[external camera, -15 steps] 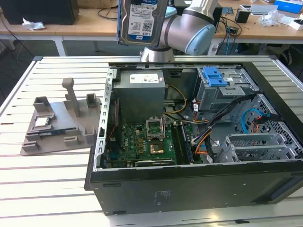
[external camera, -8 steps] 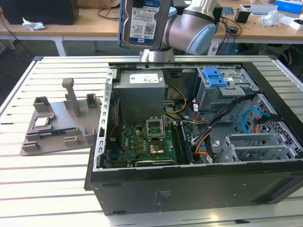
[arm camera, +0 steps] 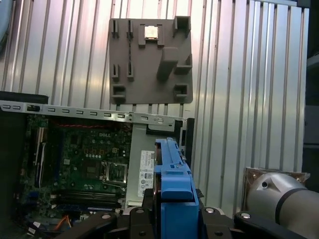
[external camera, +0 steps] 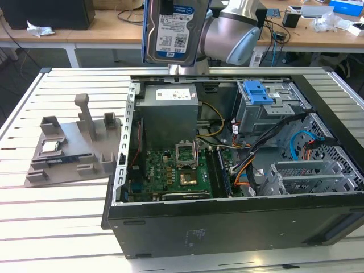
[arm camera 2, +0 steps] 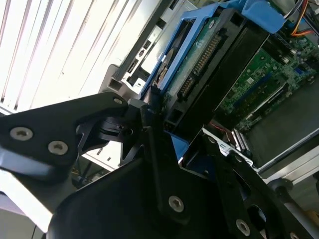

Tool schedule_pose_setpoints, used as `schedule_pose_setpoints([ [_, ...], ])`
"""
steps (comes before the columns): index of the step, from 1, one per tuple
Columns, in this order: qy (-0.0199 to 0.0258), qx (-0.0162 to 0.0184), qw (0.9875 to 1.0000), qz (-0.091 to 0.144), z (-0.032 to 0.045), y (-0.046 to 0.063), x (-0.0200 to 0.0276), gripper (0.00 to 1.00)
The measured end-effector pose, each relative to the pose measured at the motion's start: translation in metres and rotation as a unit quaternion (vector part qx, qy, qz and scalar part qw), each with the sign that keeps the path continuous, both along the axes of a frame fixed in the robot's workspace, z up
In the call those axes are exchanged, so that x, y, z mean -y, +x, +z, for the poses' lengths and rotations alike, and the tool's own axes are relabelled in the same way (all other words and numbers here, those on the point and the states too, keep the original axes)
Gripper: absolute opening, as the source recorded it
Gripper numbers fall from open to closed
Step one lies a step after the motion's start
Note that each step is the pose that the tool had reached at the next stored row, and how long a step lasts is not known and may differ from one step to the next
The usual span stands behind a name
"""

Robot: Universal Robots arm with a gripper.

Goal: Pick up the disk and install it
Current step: 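Pick up the disk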

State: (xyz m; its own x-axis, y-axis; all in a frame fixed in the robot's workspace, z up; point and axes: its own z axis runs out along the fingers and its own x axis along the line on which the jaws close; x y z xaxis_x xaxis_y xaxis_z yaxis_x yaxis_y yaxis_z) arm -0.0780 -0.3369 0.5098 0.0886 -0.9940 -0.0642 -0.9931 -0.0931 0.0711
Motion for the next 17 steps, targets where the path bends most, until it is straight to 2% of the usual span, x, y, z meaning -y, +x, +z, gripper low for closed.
schedule_pose_setpoints([
  [6,0.0001,0.0001,1.0,0.0,-0.0009,0.002,0.0203,0.37],
  [12,0.0001,-0.0001,1.0,0.0,-0.0018,0.006,0.0382,0.37],
  [17,0.0001,-0.0002,1.0,0.0,-0.0025,0.009,0.0498,0.37],
])
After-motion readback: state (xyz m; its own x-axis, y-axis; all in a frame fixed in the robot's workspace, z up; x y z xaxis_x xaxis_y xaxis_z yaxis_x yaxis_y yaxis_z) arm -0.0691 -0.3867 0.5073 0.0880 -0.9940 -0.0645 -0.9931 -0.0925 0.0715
